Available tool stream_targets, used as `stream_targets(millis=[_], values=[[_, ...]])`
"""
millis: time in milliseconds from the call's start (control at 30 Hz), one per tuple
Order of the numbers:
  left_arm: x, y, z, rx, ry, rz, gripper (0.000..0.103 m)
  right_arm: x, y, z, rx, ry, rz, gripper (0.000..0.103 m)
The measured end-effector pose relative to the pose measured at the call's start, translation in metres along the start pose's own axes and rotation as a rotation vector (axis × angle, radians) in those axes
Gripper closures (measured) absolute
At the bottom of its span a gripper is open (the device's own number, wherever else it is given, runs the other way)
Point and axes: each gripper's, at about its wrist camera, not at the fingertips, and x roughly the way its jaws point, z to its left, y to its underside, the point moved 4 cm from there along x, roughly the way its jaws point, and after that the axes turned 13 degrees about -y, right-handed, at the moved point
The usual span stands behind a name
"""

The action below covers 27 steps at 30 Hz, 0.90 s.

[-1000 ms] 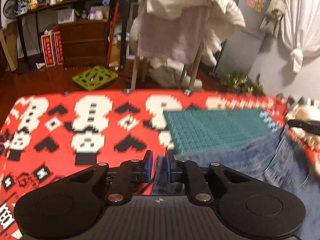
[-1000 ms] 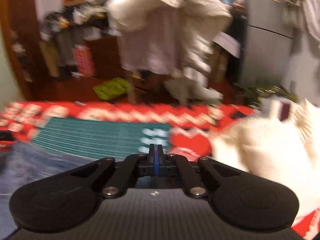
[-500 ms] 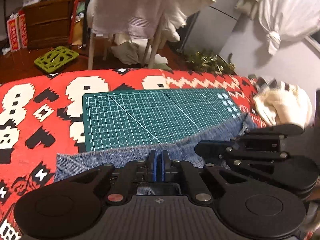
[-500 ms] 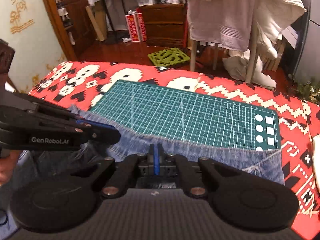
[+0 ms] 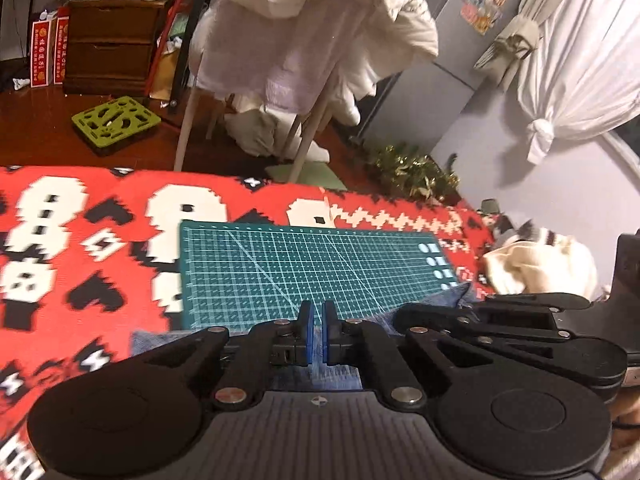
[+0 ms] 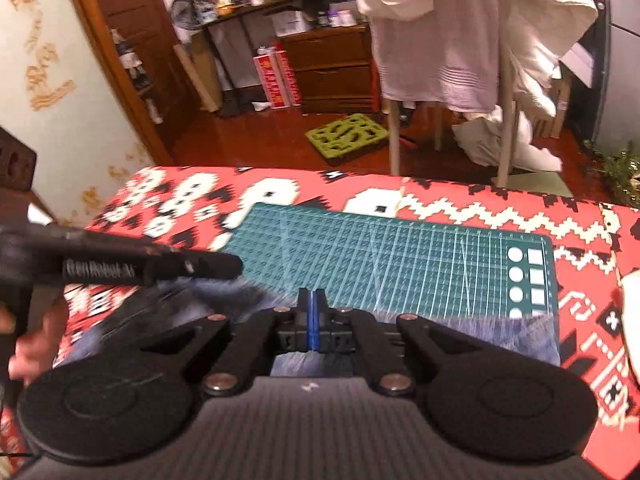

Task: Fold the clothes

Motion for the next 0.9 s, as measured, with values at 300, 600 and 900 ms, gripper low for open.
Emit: stream_targets(millis=[300,600,900], values=[[-0.036,0.041,0.028,0.052,-0.095,0.0,0.096,-0.015,0.044,0.036,-0.16,-0.007,0.064,0.095],[-0.032,0.062,0.021,0.074,-0.082,0.001,0.089,0.005,0.052,0.049,-0.205,0.127,0.096,0.074],[-0.028,0.066,0.0,0.12,-0.033,-0.003,0.089,0.017,0.044,0.039,-0.081,0.188,0.063,0.099]])
